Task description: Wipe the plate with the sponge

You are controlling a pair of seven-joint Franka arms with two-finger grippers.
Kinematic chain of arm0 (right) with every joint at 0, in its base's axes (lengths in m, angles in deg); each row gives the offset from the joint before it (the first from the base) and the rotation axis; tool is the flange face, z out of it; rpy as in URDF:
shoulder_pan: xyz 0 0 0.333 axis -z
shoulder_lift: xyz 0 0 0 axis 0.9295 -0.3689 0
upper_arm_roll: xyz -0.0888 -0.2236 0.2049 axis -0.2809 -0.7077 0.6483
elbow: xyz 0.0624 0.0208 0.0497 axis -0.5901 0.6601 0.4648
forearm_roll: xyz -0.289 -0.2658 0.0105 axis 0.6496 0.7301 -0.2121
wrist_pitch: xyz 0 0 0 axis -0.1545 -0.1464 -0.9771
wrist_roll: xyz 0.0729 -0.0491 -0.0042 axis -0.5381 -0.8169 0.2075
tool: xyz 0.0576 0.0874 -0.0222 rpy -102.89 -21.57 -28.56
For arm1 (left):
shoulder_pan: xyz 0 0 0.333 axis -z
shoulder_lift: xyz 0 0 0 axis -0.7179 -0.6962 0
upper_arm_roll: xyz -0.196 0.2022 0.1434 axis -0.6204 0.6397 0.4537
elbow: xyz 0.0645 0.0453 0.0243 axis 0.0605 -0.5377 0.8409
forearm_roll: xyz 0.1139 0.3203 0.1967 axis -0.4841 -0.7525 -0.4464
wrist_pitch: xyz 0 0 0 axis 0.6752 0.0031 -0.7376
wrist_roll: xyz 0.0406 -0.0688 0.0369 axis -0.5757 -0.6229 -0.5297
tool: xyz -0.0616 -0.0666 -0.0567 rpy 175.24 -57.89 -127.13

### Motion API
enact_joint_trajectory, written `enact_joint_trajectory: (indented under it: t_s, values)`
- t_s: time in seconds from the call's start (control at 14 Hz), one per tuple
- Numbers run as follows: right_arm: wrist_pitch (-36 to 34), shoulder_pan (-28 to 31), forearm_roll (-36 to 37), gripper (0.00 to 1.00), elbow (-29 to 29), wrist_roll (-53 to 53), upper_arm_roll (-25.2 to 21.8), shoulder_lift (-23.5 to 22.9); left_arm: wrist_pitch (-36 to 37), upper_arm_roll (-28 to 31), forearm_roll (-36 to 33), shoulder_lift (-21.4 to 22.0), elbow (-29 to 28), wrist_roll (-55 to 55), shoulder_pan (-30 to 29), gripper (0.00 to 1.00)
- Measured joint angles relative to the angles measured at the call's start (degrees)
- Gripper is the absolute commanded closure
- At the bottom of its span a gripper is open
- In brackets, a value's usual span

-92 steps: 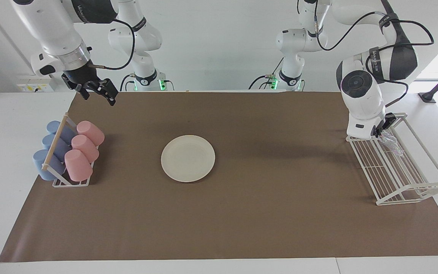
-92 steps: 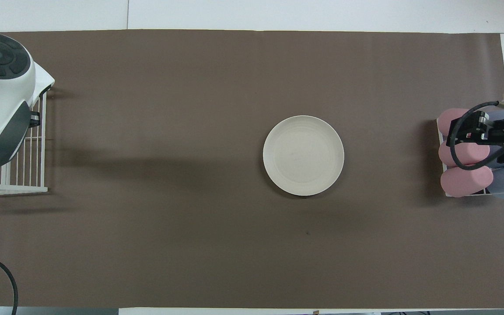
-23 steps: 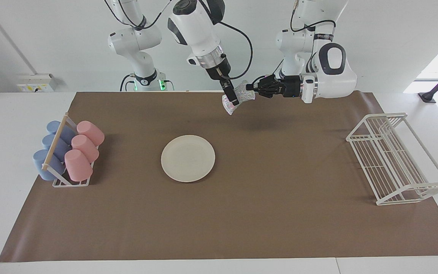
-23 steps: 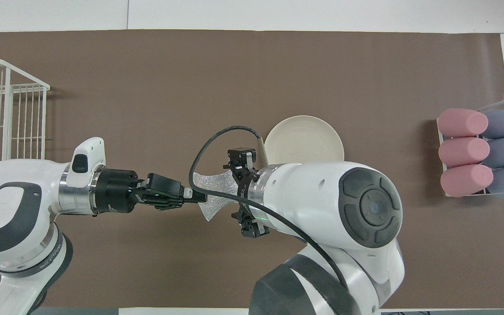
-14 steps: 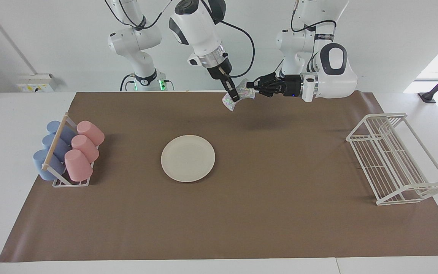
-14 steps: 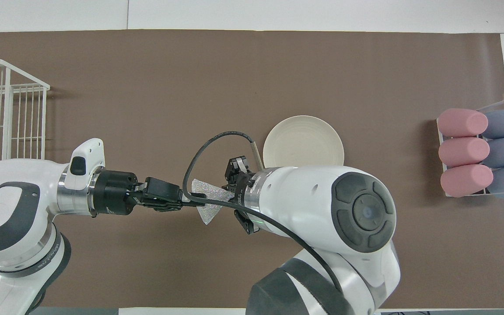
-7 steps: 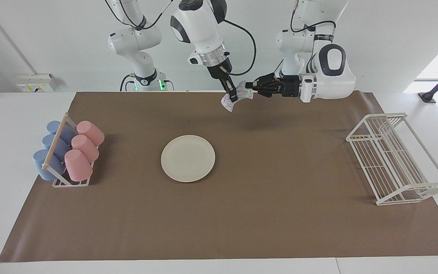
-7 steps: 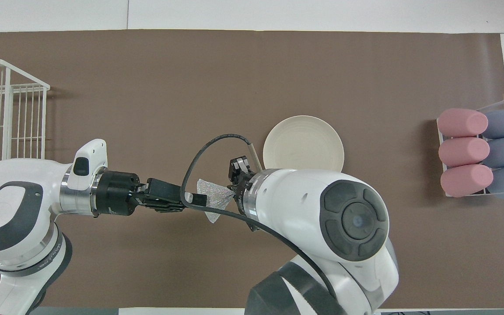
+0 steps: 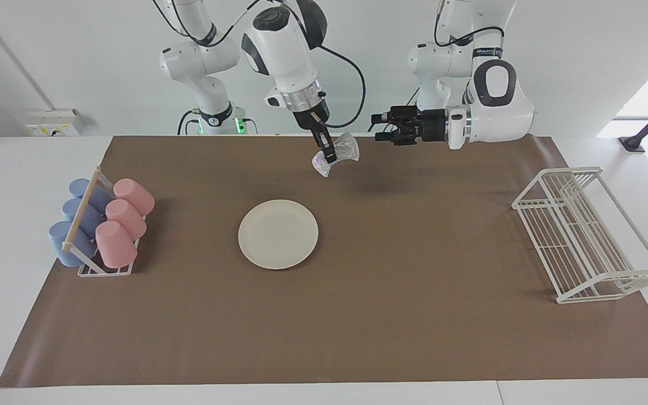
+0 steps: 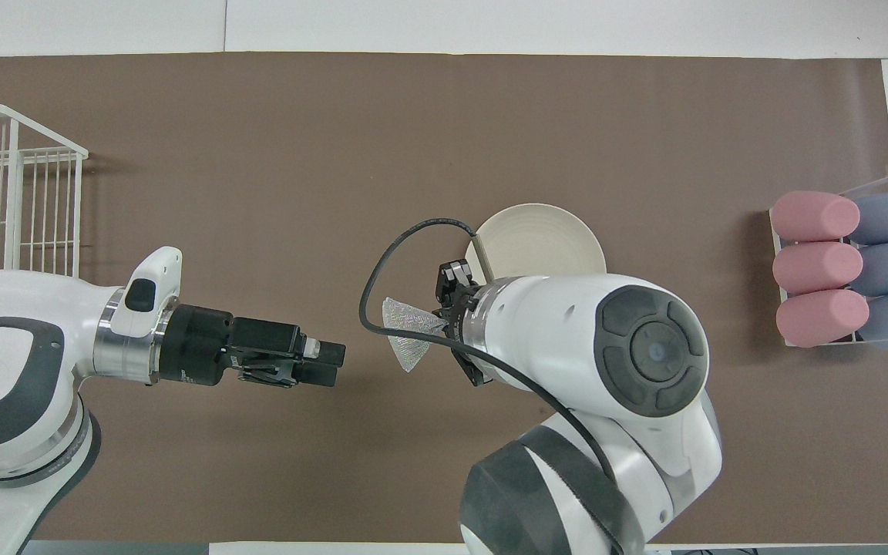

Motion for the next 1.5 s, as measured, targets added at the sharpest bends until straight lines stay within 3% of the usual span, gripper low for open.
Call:
enact_joint_trajectory:
  t_s: [0.36, 0.64, 0.93, 1.22, 1.5]
  values:
    - [10.2, 6.1, 0.0, 1.00, 7.9, 15.1, -0.1, -5.4, -0.6, 0.2, -12.0, 0.1, 2.7, -2.8, -2.4, 0.00]
    - [19.0, 7.1, 0.0, 1.00, 11.8, 17.2, -0.2, -8.6, -1.7, 0.3, -23.0, 0.1, 3.6, -3.2, -3.2, 0.00]
    - [25.7, 7.0, 0.0, 1.00, 12.8, 19.8, -0.1, -14.8, -1.9, 0.4, -36.5, 0.1, 6.4, -3.6, -5.8, 0.00]
    - [26.7, 8.0, 0.0, 1.00, 12.9, 24.2, -0.1, -16.1, -1.7, 0.4, -50.4, 0.1, 11.9, -8.9, -6.0, 0.00]
    - [26.7, 13.7, 0.0, 1.00, 13.9, 35.0, -0.1, -15.5, 0.6, 0.0, -63.5, 0.0, 18.0, -13.9, -6.0, 0.00]
